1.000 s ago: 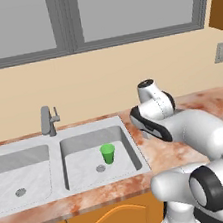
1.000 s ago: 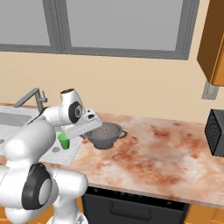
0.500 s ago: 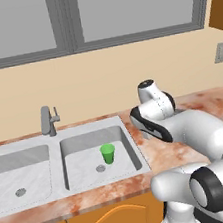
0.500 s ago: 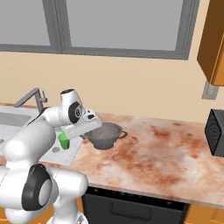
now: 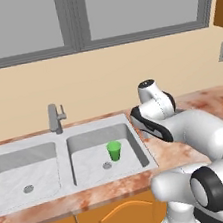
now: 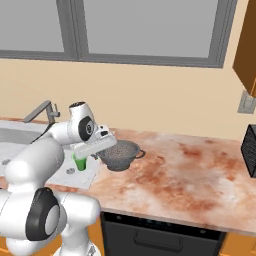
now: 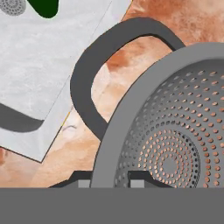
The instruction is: Place the colander in the left basin and the cup in the right basin of the sink.
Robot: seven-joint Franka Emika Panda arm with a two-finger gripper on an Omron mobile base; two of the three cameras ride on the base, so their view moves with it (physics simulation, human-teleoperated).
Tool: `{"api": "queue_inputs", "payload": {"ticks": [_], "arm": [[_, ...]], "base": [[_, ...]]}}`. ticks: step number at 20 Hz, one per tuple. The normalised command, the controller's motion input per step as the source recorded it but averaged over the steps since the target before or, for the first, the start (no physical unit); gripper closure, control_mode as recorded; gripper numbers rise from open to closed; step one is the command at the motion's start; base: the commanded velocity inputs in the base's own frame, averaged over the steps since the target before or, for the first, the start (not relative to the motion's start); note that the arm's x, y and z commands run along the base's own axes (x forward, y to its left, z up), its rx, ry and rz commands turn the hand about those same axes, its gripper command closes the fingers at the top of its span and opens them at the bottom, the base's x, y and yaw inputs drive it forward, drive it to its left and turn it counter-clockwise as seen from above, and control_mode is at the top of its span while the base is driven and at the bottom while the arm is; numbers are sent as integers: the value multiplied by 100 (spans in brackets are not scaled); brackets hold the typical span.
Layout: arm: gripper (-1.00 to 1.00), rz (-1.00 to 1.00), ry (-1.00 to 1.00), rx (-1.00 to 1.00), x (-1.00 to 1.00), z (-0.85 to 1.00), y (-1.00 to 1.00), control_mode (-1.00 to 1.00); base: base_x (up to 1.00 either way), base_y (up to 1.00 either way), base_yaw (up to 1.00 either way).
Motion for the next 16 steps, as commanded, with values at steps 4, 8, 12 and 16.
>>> {"api": "queue_inputs", "payload": {"ticks": [4,8,12,16], "arm": [[100,0,0,0,0,0,0,100],[100,0,0,0,0,0,0,100],[100,0,0,0,0,0,0,100],[100,0,0,0,0,0,0,100]], "base": [[-28,54,-2],[-25,41,-5],[0,60,-1],[0,61,-3]]}}
